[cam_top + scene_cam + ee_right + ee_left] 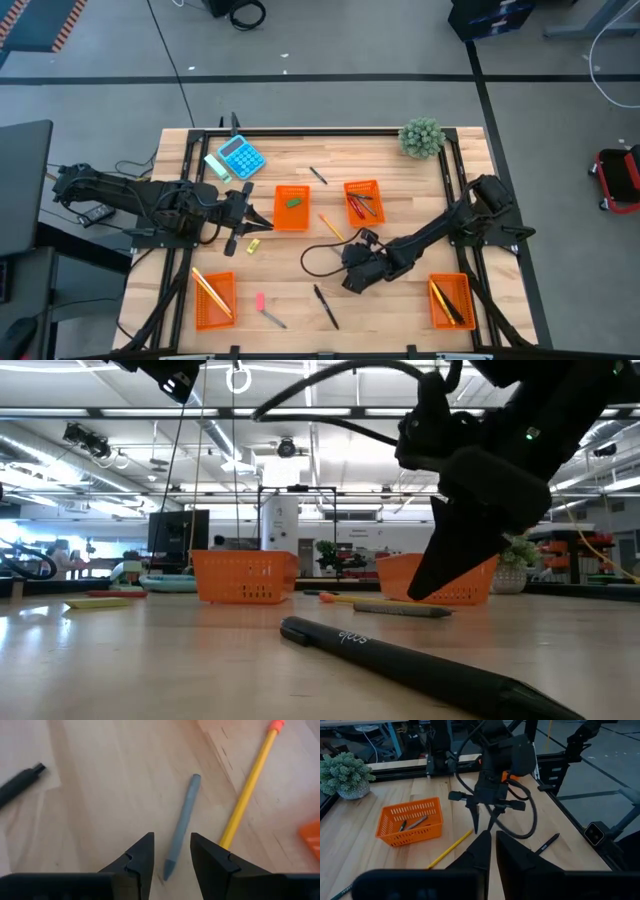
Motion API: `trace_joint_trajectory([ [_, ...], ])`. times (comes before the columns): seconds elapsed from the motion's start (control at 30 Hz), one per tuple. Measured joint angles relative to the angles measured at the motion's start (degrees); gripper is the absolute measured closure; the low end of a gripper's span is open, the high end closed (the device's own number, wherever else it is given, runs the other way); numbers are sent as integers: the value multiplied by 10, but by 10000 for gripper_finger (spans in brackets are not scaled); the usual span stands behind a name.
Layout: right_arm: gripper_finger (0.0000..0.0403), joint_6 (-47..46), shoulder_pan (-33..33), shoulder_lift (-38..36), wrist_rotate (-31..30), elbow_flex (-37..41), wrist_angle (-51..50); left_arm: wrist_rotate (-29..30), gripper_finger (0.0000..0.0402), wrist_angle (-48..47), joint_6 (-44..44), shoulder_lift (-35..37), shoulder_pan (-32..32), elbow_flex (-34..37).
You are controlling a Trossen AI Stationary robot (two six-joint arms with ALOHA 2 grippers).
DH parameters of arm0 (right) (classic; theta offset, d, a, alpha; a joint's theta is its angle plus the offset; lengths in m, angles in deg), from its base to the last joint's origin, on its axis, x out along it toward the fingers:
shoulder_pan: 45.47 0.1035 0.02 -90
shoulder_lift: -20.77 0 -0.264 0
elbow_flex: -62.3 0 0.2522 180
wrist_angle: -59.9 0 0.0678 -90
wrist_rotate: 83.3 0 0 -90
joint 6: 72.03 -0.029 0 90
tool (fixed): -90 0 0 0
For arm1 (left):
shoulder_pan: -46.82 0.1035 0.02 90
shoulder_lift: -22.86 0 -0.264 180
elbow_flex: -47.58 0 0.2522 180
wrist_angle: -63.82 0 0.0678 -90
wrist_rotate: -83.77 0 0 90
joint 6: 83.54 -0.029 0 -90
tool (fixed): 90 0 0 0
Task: Sort crayons/erasers/pens/pencils in bins
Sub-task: Put the top gray crayon into the top right orange bin
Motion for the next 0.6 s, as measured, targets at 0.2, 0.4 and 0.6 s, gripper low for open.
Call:
trace_joint_trajectory([
  [0.2,270,-20,0,0,24,26,10,0,364,0,0,0,0,0],
  [0.4,270,-30,1,-3,18,51,46,0,369,0,0,0,0,0],
  [0.6,291,-19,1,-3,11,57,60,0,362,0,0,0,0,0],
])
